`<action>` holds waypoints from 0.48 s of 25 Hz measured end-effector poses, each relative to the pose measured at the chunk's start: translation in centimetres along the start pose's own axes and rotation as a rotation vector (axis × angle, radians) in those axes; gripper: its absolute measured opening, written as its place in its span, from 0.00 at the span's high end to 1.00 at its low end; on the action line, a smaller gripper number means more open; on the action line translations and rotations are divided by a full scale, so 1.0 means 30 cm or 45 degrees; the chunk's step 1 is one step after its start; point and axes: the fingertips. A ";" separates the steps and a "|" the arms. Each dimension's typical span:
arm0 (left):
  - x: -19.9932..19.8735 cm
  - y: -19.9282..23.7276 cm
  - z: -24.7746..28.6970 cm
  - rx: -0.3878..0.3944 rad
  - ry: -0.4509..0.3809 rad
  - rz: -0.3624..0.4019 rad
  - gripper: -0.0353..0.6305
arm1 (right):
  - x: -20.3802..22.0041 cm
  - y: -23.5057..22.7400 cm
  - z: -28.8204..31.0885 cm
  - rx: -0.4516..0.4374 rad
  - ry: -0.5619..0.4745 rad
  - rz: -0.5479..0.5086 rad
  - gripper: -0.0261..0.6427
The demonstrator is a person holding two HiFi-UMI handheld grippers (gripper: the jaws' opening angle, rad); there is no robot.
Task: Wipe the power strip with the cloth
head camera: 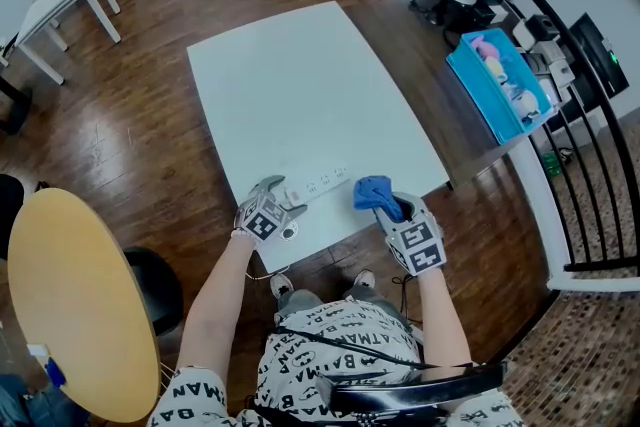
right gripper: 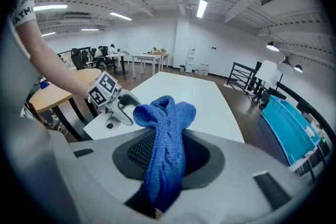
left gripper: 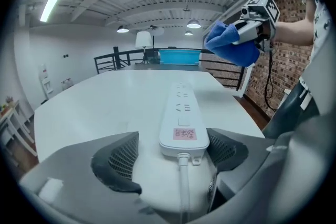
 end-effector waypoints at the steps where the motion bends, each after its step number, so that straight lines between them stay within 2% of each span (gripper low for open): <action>1: -0.001 0.001 -0.001 0.000 -0.005 -0.013 0.32 | 0.003 0.003 0.004 -0.005 0.002 0.000 0.77; 4: -0.029 -0.012 -0.013 0.002 -0.062 -0.041 0.31 | 0.007 0.006 0.012 -0.021 0.000 -0.004 0.77; 7: -0.097 -0.014 -0.065 -0.008 -0.175 -0.115 0.31 | -0.006 0.001 0.021 -0.035 -0.019 0.013 0.77; 12: -0.244 0.012 -0.216 -0.126 -0.401 -0.260 0.32 | -0.044 -0.030 0.048 -0.069 -0.082 0.153 0.77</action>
Point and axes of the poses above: the fingertips, and each gripper's own axes: z forward along the fingers, y to its left, x out of its underside, and after that the axes turned 3 degrees about x, right-handed
